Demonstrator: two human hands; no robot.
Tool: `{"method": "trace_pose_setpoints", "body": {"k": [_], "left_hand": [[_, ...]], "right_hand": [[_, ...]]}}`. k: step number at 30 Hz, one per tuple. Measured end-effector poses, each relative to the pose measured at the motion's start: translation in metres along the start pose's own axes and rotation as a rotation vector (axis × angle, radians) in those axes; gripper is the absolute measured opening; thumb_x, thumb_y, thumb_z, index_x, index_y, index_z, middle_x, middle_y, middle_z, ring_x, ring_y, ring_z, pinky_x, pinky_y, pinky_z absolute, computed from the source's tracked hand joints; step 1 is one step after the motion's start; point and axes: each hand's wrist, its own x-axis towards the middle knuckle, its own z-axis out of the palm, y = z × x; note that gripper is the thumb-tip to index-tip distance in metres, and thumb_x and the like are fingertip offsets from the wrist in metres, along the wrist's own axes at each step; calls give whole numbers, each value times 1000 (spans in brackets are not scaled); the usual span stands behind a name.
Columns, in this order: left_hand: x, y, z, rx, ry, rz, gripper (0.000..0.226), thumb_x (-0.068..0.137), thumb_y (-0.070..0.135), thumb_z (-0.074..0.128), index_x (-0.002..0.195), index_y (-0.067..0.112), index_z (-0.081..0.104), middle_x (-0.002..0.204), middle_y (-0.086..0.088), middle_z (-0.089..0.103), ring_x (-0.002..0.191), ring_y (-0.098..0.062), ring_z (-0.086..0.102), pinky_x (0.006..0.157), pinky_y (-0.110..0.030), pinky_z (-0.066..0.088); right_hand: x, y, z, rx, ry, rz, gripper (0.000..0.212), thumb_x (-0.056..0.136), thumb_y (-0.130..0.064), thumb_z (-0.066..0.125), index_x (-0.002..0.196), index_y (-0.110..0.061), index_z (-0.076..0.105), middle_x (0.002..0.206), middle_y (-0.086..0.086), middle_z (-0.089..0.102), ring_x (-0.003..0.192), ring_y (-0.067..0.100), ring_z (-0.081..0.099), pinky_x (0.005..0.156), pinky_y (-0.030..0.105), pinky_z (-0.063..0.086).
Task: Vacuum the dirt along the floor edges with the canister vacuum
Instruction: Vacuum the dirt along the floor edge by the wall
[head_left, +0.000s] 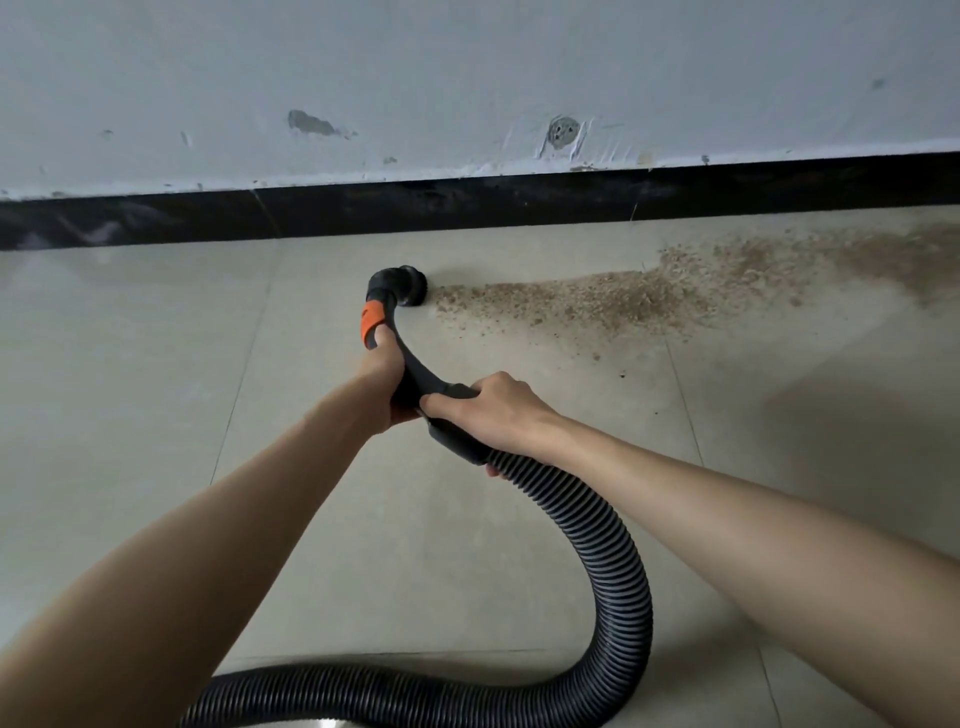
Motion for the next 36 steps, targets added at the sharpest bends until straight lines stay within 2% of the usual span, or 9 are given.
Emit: {"method": "trace_pose_setpoints", "body": {"k": [2, 10, 15, 20, 26, 36], "left_hand": [[-3, 1, 1, 37, 1, -9, 52, 99, 57, 27, 112, 8, 37, 85, -11, 56, 71, -28, 59, 49, -37, 47], [-13, 3, 6, 96, 11, -7, 54, 99, 56, 28, 113, 5, 39, 90, -14, 59, 78, -29, 62, 57, -39, 50], [-18, 5, 17, 96, -23, -7, 66, 94, 66, 28, 113, 5, 42, 91, -14, 60, 76, -27, 63, 51, -37, 51], [-20, 3, 26, 137, -34, 2, 65, 93, 69, 24, 91, 6, 44, 84, -13, 60, 70, -25, 63, 44, -33, 49], [-23, 2, 34, 196, -20, 28, 54, 99, 56, 24, 112, 6, 39, 85, -13, 57, 70, -26, 60, 50, -36, 49], [-24, 0, 49, 226, -30, 48, 54, 99, 57, 25, 112, 6, 40, 86, -12, 57, 71, -25, 60, 51, -36, 49]], "right_hand": [[-3, 0, 0, 26, -9, 8, 50, 69, -56, 67, 83, -8, 65, 60, 6, 65, 39, 24, 61, 44, 25, 50], [-12, 1, -7, 35, -6, 23, 48, 74, -54, 67, 84, -7, 62, 63, 8, 65, 38, 23, 60, 43, 24, 47], [-17, 6, -16, 64, 6, 36, 50, 75, -54, 67, 89, -7, 63, 68, 9, 66, 41, 23, 61, 46, 26, 51], [-21, 13, -21, 86, 23, 39, 50, 76, -54, 67, 88, -6, 63, 69, 9, 65, 43, 24, 61, 48, 28, 52], [-22, 20, -24, 127, 33, 47, 48, 77, -55, 69, 84, -8, 62, 70, 10, 64, 40, 24, 59, 45, 27, 50], [-24, 34, -32, 174, 55, 24, 48, 75, -55, 68, 80, -8, 63, 57, 5, 63, 38, 22, 59, 43, 25, 48]]}}
